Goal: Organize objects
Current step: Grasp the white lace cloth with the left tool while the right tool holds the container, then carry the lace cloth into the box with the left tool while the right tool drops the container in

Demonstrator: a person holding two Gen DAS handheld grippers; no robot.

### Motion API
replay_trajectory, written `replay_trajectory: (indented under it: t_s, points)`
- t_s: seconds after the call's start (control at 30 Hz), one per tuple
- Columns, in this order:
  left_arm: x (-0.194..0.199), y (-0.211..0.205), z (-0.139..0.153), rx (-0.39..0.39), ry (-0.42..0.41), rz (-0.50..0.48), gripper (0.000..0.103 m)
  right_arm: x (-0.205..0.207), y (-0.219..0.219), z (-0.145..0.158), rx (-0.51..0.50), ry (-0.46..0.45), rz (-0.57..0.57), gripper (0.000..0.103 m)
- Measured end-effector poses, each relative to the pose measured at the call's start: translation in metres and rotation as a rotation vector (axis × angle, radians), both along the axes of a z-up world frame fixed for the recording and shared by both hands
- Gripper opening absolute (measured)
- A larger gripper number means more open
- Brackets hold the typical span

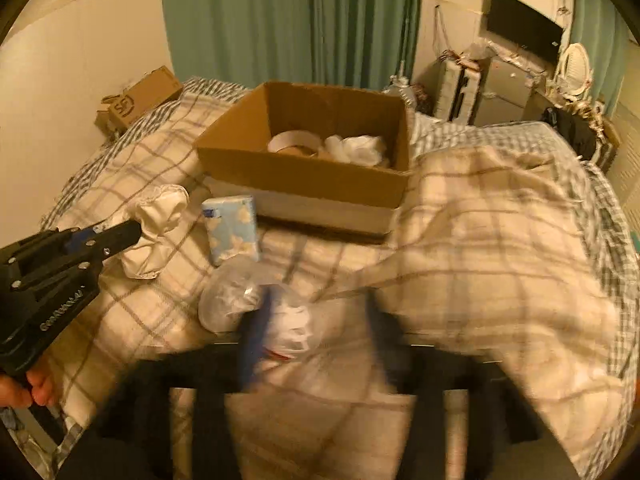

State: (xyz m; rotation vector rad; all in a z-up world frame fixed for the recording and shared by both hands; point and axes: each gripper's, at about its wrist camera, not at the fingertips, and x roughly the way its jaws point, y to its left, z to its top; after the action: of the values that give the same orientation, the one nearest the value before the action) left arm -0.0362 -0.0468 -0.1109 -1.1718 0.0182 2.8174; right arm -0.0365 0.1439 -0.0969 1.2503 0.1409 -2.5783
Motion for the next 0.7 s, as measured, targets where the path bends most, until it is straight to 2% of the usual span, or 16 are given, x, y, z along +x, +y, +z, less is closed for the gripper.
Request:
replay_trajectory:
  t_s: [0.1, 0.17, 0.33, 0.53, 0.57, 0.63, 0.7]
  points:
    - [-0.002, -0.009, -0.007, 0.016, -0.014, 0.011, 0.012, -0.005, -0.018, -0.017, 0.035, -0.038, 0.063, 0.062]
    - [-0.003, -0.011, -0.010, 0.022, -0.018, 0.012, 0.012, -0.007, -0.030, -0.024, 0.075, -0.042, 0.089, 0.072]
    - [-0.006, -0.013, -0.015, 0.037, -0.029, 0.007, 0.012, -0.009, -0.054, -0.033, 0.168, -0.023, 0.148, 0.083]
    - [-0.007, -0.016, -0.017, 0.057, -0.040, 0.010, 0.012, -0.015, -0.069, -0.047, 0.256, -0.031, 0.162, 0.083]
    - [-0.006, -0.015, -0.016, 0.056, -0.038, 0.008, 0.012, -0.016, -0.069, -0.047, 0.255, -0.030, 0.159, 0.081]
    - [-0.004, -0.013, -0.014, 0.055, -0.032, 0.003, 0.012, -0.020, -0.065, -0.047, 0.248, -0.038, 0.141, 0.070]
    - [-0.002, -0.011, -0.010, 0.056, -0.022, -0.005, 0.012, -0.019, -0.060, -0.043, 0.230, -0.031, 0.124, 0.070]
